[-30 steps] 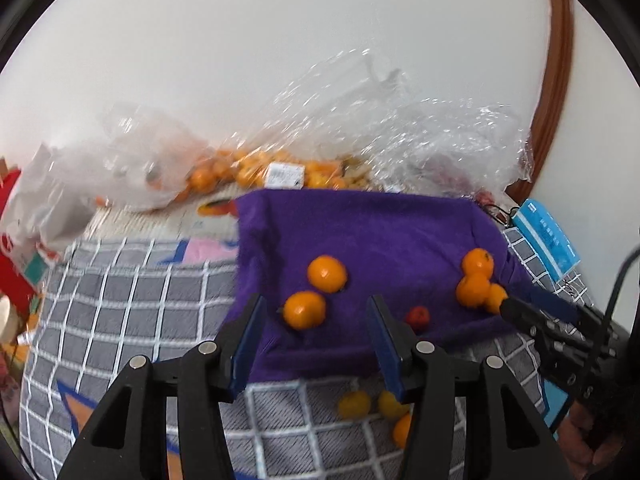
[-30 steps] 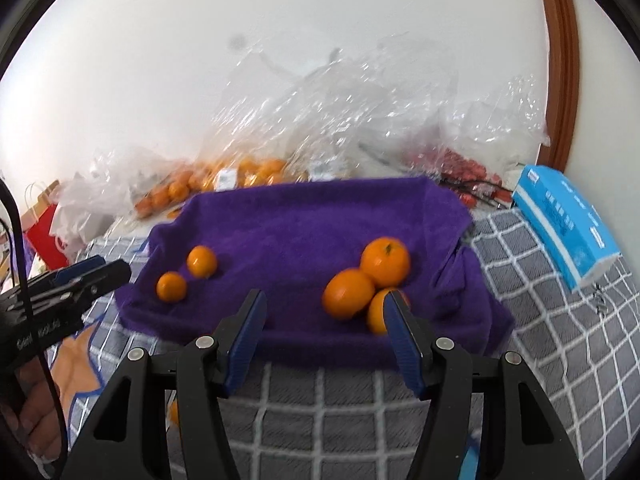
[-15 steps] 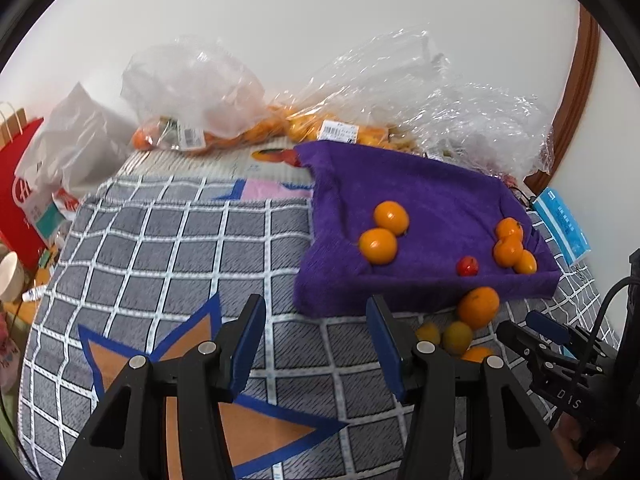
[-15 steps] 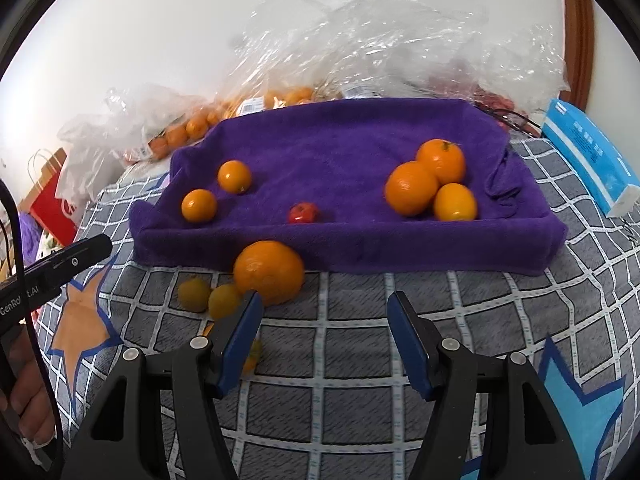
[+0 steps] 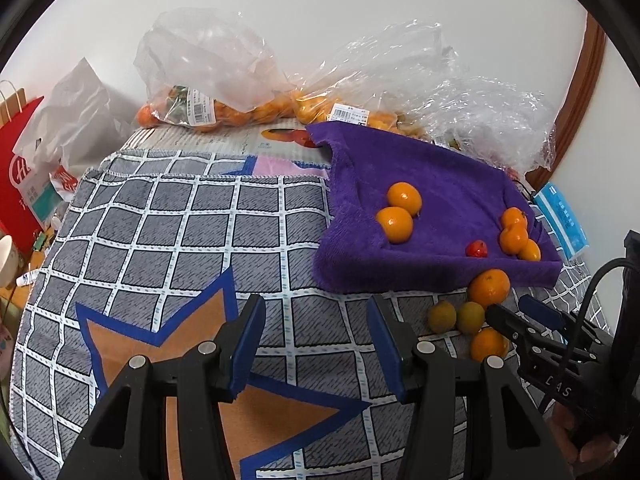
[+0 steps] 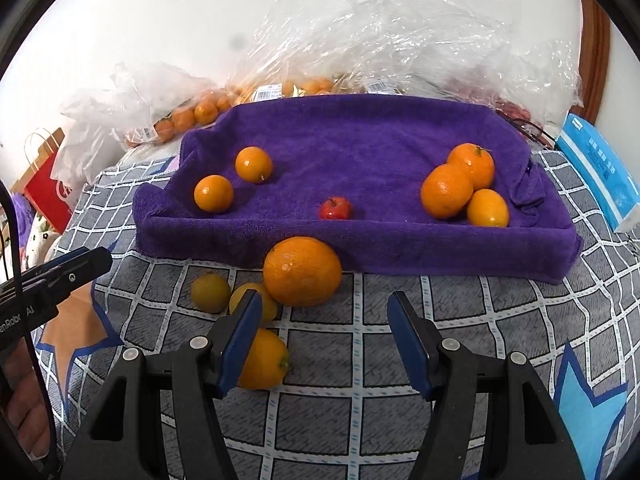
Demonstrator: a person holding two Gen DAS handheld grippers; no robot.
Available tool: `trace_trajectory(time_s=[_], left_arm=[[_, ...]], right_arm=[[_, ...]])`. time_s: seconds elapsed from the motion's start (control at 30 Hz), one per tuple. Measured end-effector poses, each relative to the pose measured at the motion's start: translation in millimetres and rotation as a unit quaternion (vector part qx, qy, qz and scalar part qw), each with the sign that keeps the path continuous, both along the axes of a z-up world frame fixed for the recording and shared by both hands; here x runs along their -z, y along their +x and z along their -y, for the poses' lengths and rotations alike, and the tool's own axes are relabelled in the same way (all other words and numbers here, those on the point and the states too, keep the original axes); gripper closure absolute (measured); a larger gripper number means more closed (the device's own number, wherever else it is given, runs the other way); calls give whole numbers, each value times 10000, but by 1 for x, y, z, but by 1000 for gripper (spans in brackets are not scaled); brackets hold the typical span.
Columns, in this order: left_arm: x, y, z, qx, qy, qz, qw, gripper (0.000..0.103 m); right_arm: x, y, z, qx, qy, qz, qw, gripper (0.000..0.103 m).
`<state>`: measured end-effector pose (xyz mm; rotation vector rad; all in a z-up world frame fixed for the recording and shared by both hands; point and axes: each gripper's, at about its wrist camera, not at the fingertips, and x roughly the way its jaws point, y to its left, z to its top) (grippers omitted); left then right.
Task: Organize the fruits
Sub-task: 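Withdraw both grippers back toward the loose fruits on the bed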
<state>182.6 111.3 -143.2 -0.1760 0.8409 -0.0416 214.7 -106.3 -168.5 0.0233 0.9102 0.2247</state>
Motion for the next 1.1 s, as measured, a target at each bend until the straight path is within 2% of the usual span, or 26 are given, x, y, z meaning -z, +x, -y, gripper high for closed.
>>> trace_trajectory(time_s=[0.57, 0.77, 0.93, 1.1], left_arm=[[5, 3, -5, -64, -74, -96, 9999, 53], [8, 6, -12, -157, -169, -182, 9996, 53], [12, 9, -15, -204, -208, -242, 9993, 53], [15, 10, -18, -244, -223, -340, 9989, 53]], right_arm=[[2, -2, -23, -400, 156, -53, 9991, 38], [1, -8, -27, -528, -42, 85, 9986, 56], [-4, -10, -17, -551, 131, 87, 9984, 80], [-7, -13, -12, -566, 143, 121, 9982, 81]])
